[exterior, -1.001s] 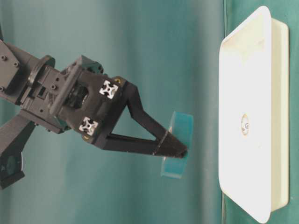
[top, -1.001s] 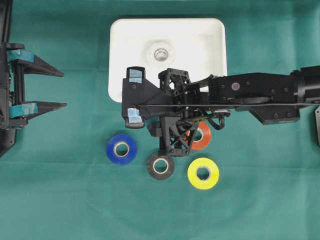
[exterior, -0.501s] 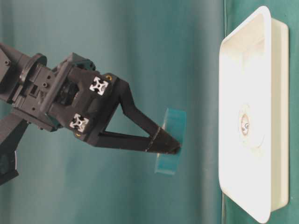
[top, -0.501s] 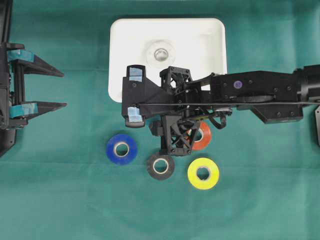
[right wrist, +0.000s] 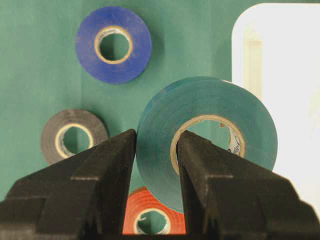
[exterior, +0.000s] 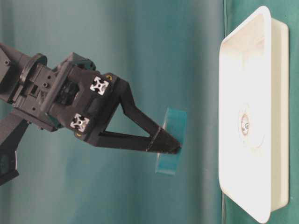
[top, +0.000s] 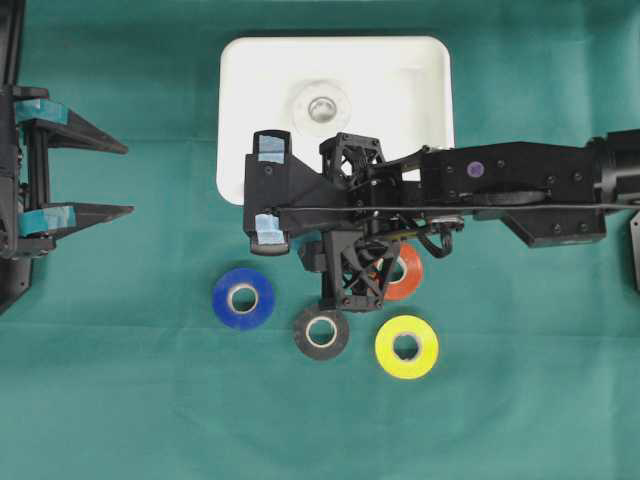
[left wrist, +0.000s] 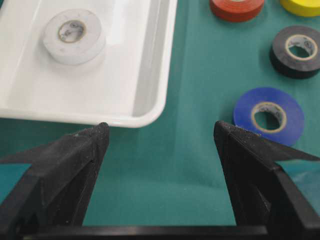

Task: Pick up the tape from a random location and place it into the white case.
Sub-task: 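Close the right gripper on the teal tape roll's inner rim, then lift the teal tape roll and carry it over the white tray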

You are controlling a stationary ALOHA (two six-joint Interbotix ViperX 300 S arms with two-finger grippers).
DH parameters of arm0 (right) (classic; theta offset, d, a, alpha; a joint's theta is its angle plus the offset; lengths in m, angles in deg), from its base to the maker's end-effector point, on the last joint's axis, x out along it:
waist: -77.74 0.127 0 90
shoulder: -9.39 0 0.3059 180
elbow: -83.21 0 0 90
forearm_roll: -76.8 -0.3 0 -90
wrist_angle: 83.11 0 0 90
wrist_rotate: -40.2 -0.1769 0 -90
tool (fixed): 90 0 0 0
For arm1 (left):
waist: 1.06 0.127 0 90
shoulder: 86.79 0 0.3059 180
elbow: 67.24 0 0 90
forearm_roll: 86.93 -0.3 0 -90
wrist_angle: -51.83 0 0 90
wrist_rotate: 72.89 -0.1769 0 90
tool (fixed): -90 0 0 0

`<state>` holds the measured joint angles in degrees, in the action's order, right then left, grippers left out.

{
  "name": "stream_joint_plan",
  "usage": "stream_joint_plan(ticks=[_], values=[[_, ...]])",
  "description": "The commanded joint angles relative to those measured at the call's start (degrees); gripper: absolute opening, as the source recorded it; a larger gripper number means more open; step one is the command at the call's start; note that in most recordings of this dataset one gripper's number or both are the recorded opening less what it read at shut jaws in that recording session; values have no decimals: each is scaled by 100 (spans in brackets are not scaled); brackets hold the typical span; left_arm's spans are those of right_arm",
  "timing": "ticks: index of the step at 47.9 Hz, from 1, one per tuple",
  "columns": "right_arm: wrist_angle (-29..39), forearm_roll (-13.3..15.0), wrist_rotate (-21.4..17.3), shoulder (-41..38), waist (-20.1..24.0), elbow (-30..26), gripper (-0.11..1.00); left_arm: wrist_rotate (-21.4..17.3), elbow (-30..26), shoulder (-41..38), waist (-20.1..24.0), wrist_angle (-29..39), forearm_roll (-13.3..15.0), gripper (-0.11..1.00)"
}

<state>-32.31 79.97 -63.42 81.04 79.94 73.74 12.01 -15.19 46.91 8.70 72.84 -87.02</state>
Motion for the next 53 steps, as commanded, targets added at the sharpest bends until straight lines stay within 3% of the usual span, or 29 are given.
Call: stream_joint_plan(ticks=[1,10,25,53], values=[[-18,0,-9,220,18,-167,30,9,-62,-35,9,-26,9,82],[-26,44,-9,229,26,-167,30,9,-62,-44,9,-26,9,82],[-44,404,-18,229,-123,-149,30,9,-53,-44,9,-26,9,82],[-246,510,88,132,-1696,-62,30,9,-53,-35,9,-26,9,82]])
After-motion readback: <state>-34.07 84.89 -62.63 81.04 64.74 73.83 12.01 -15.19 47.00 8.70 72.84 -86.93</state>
